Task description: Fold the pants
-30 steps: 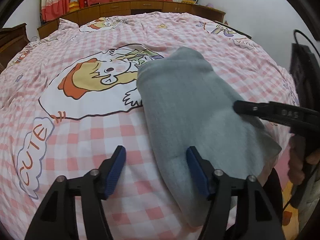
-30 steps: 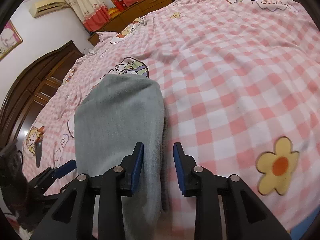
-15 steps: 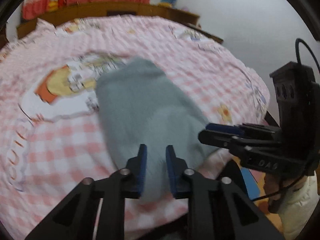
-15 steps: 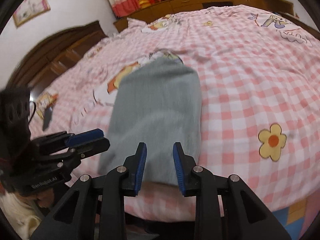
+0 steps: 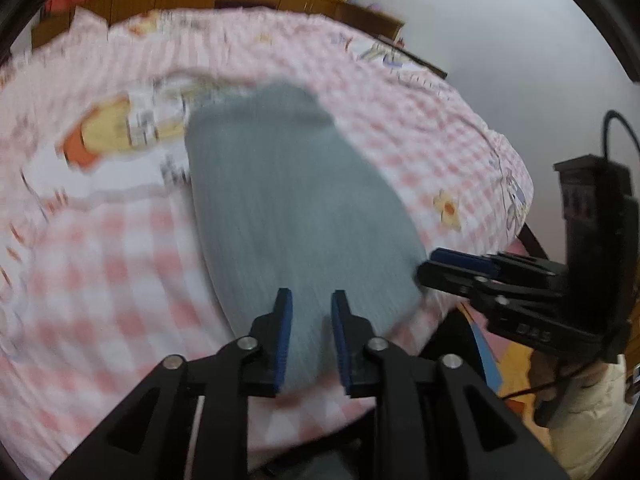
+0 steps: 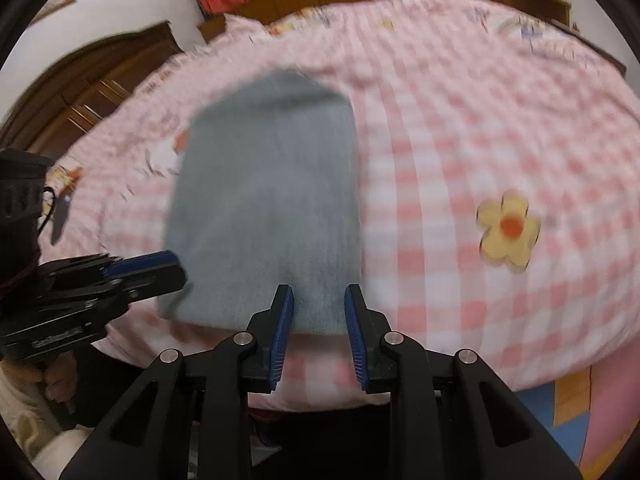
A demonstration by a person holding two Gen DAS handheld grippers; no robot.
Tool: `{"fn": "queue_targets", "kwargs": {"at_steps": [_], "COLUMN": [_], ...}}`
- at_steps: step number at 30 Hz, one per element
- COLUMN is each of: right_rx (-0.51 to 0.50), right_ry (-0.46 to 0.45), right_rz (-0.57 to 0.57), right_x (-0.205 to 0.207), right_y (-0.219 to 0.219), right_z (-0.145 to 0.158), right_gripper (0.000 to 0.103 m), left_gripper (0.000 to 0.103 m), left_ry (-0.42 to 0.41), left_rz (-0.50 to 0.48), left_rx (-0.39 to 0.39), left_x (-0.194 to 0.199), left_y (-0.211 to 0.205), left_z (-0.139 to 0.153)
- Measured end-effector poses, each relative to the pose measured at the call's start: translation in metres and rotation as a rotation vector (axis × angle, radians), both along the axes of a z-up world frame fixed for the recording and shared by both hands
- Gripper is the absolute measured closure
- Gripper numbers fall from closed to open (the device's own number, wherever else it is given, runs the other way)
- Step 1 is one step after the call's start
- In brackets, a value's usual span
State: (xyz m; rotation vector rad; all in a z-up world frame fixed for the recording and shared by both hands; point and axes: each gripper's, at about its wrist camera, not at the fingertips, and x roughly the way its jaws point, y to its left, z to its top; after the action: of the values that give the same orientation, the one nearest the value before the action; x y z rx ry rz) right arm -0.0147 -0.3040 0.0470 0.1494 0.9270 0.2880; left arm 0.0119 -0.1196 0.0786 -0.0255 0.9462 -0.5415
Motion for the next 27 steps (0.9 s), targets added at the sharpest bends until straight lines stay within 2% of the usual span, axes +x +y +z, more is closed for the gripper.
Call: {"fn": "queue_targets", "kwargs": {"at_steps": [2, 6, 12, 16, 19, 24, 26, 27], "right_rx": [0.005, 0.013, 0.022, 0.010, 0.034, 0.028, 0.050, 0.063], "right_ry": [-0.045, -0.073, -0.041, -0.052, -0.053, -0.062, -0.057, -0.056], "right_rz": [-0.003, -0.018, -0.029, -0.023, -0.027, -0.001, -0.006, -0.011], "right_x": [0.002, 0.023, 0.048, 0.054, 0.055, 0.049, 0.040, 0.038], "right_y": [0.003, 0.011, 0.022, 0.021, 0.016, 0.016, 0.009, 0.006], "right_z": [0.013, 0.020, -0.004, -0.015, -0.019, -0.014, -0.007, -0.006], "right_gripper": [0.075, 0.075, 0.075, 0.075, 0.074, 0.073, 0.068, 0.060], "left_gripper": [0.071, 0.071, 0.071, 0.079, 0.079, 0.078, 0.068, 0.063], "left_ry": [-0.032, -0.049, -0.036, -0.022, -0.029, -0.054, -0.069, -0.073], "left_rz": [0.008, 0.040, 0.048, 0.056, 0.059, 0.060, 0.077, 0.091], "left_rx": [-0.006, -0.013, -0.005, 0.024, 0.006, 0.007, -0.001, 0.000], "left_x": [0.010, 0.043, 0.084, 0.097, 0.095, 0.077, 0.064, 0.059], "left_y": [0.001, 0.001, -0.001, -0.002, 0.000, 0.007, 0.015, 0.018], "left_z": [0.009, 0.016, 0.003, -0.015, -0.021, -0.007, -0.002, -0.001]}}
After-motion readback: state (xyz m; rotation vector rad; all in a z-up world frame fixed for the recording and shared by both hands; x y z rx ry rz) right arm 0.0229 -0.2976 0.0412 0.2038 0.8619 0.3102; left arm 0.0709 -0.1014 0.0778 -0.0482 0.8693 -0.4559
